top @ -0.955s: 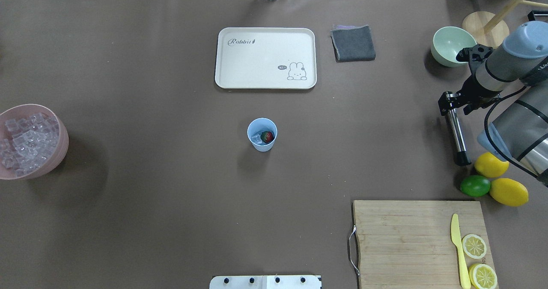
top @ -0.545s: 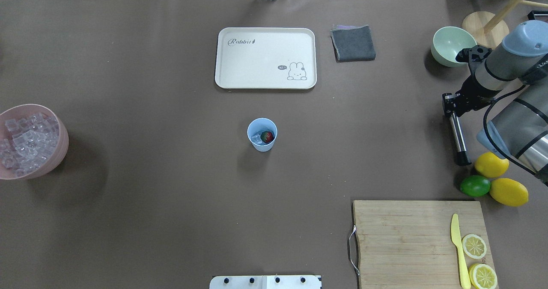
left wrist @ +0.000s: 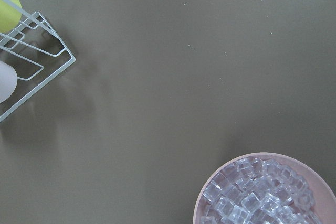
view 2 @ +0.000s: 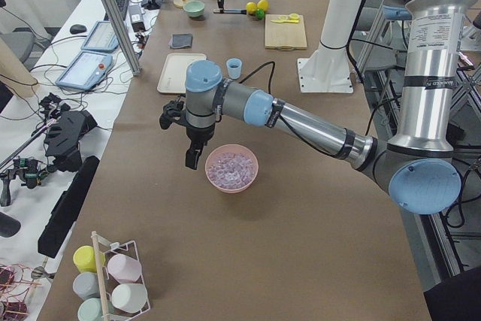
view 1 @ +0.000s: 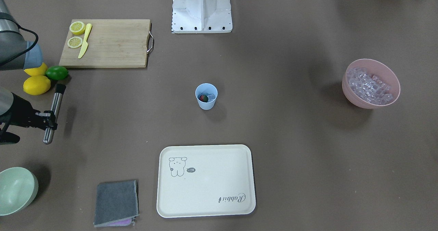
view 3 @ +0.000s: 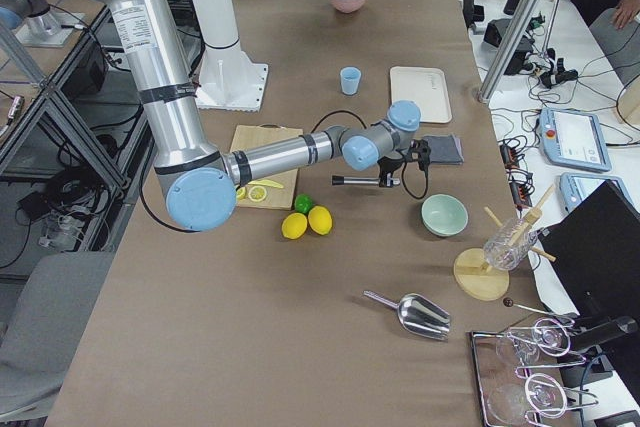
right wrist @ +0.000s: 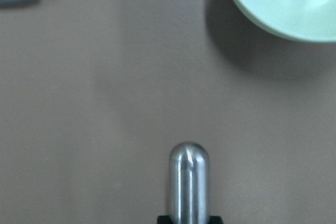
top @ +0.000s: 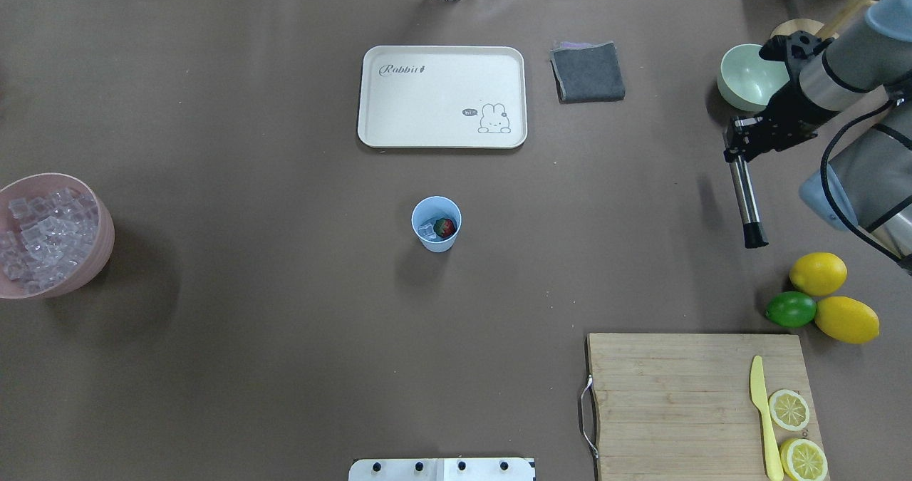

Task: Mash ice and strawberries in cup
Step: 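Lift the muddler and carry it upright over the light-blue cup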

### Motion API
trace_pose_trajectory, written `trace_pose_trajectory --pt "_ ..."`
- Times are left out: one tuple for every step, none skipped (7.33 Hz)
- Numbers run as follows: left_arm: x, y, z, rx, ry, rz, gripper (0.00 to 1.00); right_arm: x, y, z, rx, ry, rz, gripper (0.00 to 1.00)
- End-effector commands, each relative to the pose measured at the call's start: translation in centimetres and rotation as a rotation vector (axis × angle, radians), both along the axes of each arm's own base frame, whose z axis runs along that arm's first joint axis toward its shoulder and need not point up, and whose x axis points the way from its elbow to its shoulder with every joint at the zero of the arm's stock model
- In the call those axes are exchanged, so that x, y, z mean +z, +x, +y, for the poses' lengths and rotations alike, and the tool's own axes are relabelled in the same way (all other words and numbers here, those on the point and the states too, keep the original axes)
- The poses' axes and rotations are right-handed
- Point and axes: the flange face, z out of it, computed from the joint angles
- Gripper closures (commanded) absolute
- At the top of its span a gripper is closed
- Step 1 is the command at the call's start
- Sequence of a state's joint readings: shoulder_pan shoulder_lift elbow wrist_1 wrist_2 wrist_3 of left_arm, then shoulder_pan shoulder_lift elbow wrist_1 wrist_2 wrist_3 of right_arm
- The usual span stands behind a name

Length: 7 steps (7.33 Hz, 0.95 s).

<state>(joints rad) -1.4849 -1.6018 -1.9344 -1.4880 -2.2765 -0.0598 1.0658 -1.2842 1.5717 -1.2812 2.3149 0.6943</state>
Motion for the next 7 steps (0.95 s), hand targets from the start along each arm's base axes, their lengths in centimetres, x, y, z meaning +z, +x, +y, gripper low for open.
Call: trace_pose_trajectory --pt "0.2 0.1 -0.1 0.001 -0.003 0.0 0.02 -14.8 -1.4 1.5 -0.011 0.256 -0.124 1.0" --pt "0.5 0.2 -0.2 0.003 -0.01 -0.001 0.02 -20.8 -2.9 2.8 0.017 0.316 -0.174 1.0" --pt "0.8 0.2 -0.3 0.003 -0.017 0.0 0.02 -26.7 -6.4 5.1 0.055 0.453 -0.18 1.0" --pt "1.0 0.3 -0.5 0.005 -0.02 0.0 0.02 -31.1 -7.7 7.2 0.068 0.546 -0.228 1.0" --pt "1.3 0.3 -0.5 0.005 -0.026 -0.001 0.02 -33.3 -7.8 8.4 0.077 0.628 -0.298 1.0" --pt "1.4 0.4 -0.6 0.008 -0.031 -0.001 0.02 -34.1 -8.5 9.9 0.132 0.751 -0.384 1.0" --pt "1.3 0.4 -0.6 0.008 -0.03 -0.001 0.02 -33.3 -13.3 13.2 0.222 0.832 -0.46 1.0"
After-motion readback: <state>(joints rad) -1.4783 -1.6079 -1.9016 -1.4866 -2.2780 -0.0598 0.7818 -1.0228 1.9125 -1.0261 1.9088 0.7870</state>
